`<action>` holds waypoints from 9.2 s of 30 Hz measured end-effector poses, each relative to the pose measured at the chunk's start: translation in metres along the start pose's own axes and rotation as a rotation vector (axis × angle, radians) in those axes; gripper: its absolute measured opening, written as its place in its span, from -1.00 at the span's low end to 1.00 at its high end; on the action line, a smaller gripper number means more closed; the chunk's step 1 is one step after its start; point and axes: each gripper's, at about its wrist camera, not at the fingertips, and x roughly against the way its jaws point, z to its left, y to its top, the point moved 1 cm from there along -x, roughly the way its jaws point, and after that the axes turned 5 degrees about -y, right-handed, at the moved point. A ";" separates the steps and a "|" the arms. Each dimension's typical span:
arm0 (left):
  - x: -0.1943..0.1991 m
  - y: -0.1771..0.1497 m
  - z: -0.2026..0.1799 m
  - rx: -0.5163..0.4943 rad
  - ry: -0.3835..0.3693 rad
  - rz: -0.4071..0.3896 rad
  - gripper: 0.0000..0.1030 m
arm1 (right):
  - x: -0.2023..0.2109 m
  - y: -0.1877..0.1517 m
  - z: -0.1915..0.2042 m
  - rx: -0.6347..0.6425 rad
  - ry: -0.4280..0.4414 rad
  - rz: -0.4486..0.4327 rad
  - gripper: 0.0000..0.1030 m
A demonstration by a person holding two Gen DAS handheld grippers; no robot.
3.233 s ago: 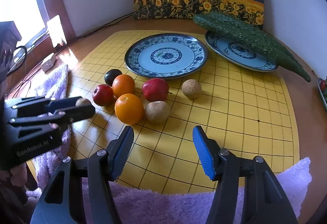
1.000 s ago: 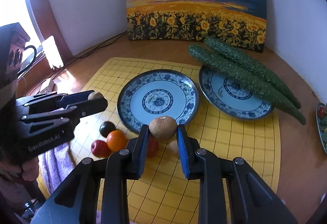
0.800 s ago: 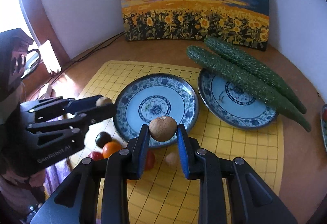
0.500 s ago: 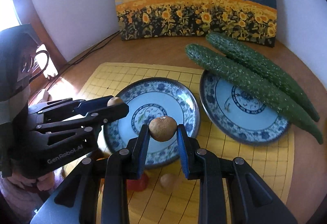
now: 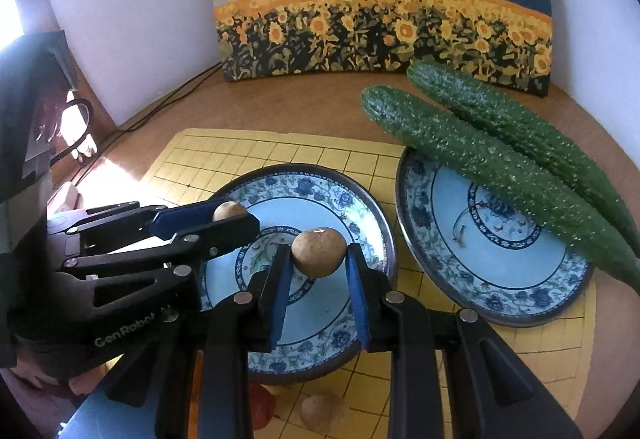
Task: Organize fruits
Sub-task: 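Lift the potato with the right tool and carry it over the empty plate, then lower the potato onto the plate and open the right tool, then move the right tool back toward the fruit cluster, then grasp the red apple with the right tool while the left tool grasps an orange, then carry the red apple with the right tool while the left tool carries the orange to the plate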
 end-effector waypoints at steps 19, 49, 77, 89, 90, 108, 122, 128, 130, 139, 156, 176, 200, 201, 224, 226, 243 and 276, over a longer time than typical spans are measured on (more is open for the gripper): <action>-0.008 -0.006 -0.002 -0.032 0.037 0.015 -0.48 | -0.012 -0.003 -0.006 -0.029 0.014 0.018 -0.44; 0.063 -0.051 -0.001 0.037 0.065 0.031 -0.25 | 0.064 -0.038 -0.001 -0.061 0.035 -0.040 -0.29; 0.092 -0.112 -0.007 0.048 0.031 0.037 -0.14 | 0.088 -0.097 0.026 -0.068 0.000 -0.023 -0.14; 0.090 -0.118 -0.016 0.016 0.002 0.036 -0.09 | 0.083 -0.106 0.017 -0.099 -0.026 0.006 -0.14; 0.090 -0.118 -0.016 0.014 0.003 0.035 -0.09 | 0.083 -0.106 0.017 -0.101 -0.025 0.005 -0.14; 0.072 -0.121 -0.025 -0.010 -0.004 0.059 -0.09 | 0.088 -0.111 0.012 -0.114 -0.032 -0.003 -0.14; 0.066 -0.119 -0.027 -0.020 0.011 0.027 -0.09 | 0.086 -0.115 0.011 -0.129 -0.025 0.015 -0.14; 0.066 -0.117 -0.022 -0.015 -0.015 0.030 -0.33 | 0.083 -0.120 0.009 -0.157 -0.026 0.024 -0.14; 0.068 -0.117 -0.020 -0.001 -0.028 0.026 -0.36 | 0.082 -0.121 0.009 -0.157 -0.025 0.026 -0.14; 0.087 -0.116 0.001 0.044 -0.032 -0.008 -0.37 | 0.077 -0.118 0.017 -0.133 -0.025 0.032 -0.14; 0.097 -0.119 0.021 0.082 -0.042 -0.029 -0.37 | 0.060 -0.107 0.055 -0.073 -0.051 0.017 -0.13; 0.099 -0.120 0.021 0.086 -0.047 -0.035 -0.37 | 0.054 -0.101 0.049 -0.152 0.004 -0.013 -0.33; 0.103 -0.120 -0.001 0.034 -0.043 -0.035 -0.37 | 0.085 -0.117 0.031 -0.172 0.063 -0.075 -0.34; 0.103 -0.120 -0.003 0.032 -0.042 -0.037 -0.37 | 0.087 -0.118 0.031 -0.171 0.065 -0.078 -0.34; 0.105 -0.078 -0.015 0.001 -0.044 -0.089 -0.37 | 0.108 -0.088 0.018 -0.132 0.054 -0.147 -0.34; 0.104 -0.074 -0.016 -0.006 -0.040 -0.091 -0.37 | 0.108 -0.085 0.016 -0.130 0.050 -0.148 -0.34; 0.080 -0.029 -0.016 -0.029 -0.030 -0.098 -0.37 | 0.092 -0.044 0.007 -0.101 0.006 -0.157 -0.34; 0.003 0.009 0.002 -0.013 -0.017 -0.063 -0.37 | 0.014 0.004 -0.022 -0.031 -0.066 -0.132 -0.34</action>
